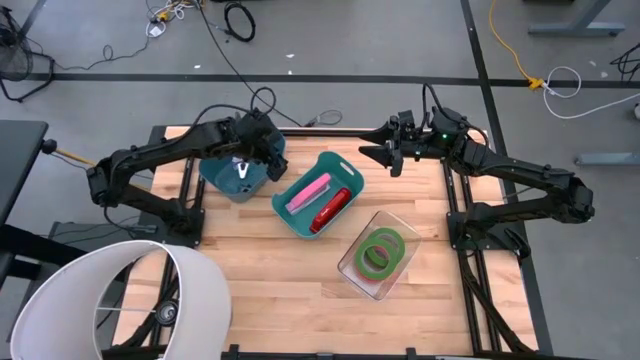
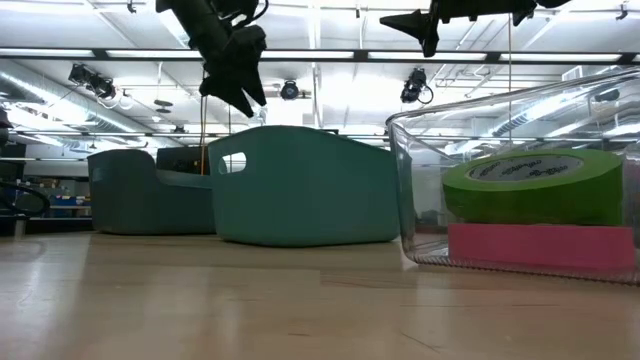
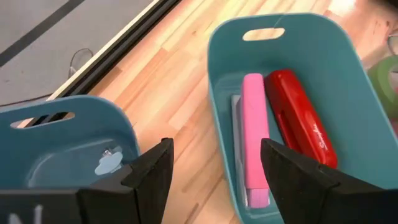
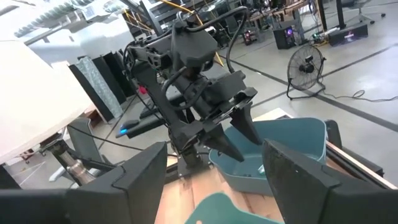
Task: Pick and place Stapler, Stapler remover, tape
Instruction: Return to Home Position
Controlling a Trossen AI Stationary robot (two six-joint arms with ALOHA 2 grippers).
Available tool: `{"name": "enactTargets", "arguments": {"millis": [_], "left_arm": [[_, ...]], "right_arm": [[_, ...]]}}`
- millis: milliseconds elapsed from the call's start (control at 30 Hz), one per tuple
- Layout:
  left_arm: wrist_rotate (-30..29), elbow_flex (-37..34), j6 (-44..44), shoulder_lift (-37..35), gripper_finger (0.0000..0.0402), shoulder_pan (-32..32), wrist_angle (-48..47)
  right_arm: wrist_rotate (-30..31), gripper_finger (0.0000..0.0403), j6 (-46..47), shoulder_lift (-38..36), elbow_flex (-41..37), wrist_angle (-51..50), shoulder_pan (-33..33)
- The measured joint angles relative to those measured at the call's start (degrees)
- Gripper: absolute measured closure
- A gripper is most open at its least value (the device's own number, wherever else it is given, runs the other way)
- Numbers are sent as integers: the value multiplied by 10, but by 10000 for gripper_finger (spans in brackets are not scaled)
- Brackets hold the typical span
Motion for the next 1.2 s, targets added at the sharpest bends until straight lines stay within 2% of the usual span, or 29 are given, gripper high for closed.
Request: {"name": "enactTargets", "arguments": {"millis": [533,900,1200], "left_arm": [[12,0,0,0,159,-43,94],[13,0,-15,0,159,-44,186],[13,0,-10,0,159,-67,234]], "right_arm": [[0,140,-40,0,0,-10,0],[0,140,-150,0,0,-11,2],[19,140,-165,0,0,-11,2]]}}
